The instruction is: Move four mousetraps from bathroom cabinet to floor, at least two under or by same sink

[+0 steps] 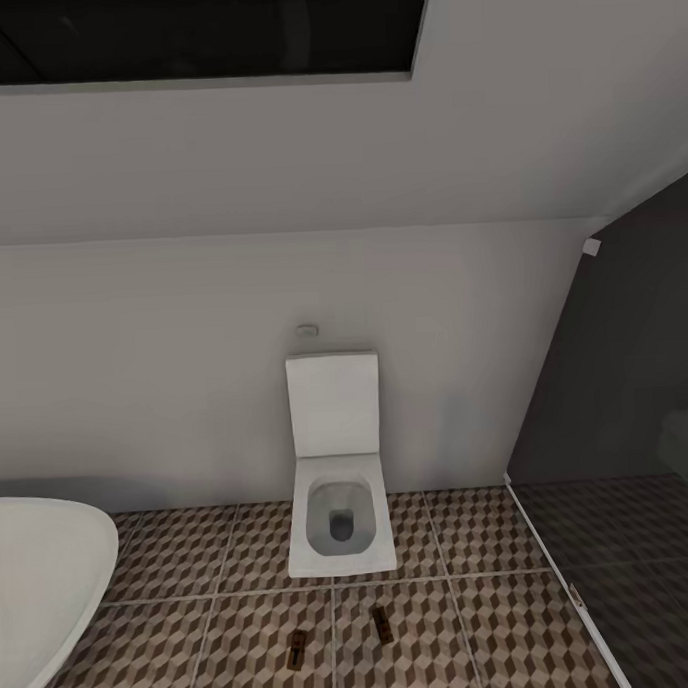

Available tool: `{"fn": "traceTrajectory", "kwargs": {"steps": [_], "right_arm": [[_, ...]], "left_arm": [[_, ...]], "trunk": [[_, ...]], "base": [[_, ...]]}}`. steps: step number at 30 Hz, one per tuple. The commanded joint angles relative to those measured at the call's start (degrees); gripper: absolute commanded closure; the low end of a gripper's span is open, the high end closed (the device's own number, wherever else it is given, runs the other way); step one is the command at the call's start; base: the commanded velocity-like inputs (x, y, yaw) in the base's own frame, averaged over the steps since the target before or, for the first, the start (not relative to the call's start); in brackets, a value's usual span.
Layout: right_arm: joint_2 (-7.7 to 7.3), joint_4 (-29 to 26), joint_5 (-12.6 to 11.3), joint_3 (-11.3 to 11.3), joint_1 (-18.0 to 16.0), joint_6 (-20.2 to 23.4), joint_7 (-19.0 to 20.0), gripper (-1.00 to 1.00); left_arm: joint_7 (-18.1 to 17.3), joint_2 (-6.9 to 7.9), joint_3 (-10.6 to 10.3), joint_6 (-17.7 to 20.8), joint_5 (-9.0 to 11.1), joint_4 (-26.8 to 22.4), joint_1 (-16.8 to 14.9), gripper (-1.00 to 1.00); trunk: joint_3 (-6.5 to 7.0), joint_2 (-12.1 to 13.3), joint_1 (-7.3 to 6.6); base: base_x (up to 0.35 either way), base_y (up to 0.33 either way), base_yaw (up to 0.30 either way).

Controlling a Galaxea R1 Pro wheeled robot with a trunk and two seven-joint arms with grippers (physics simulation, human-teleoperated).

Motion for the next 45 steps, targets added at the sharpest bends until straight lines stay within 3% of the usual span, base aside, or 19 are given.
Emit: {"fn": "traceTrajectory", "kwargs": {"steps": [1, 45], "right_arm": [[-0.02, 0.07, -0.61, 0.41, -0.05, -0.21, 0.25, -1.00], [-0.02, 0.07, -0.61, 0.42, -0.05, -0.26, 0.25, -1.00]], "left_arm": [[-0.32, 0.00, -0.44, -0.42, 0.59, 0.28, -0.12, -1.00], [-0.32, 0.00, -0.44, -0.44, 0.59, 0.28, -0.11, -1.00]], "trunk": [[-0.12, -0.12, 0.03], [-0.12, -0.12, 0.03]], "base": [[0.000, 0.000, 0.000], [0.000, 0.000, 0.000]]}}
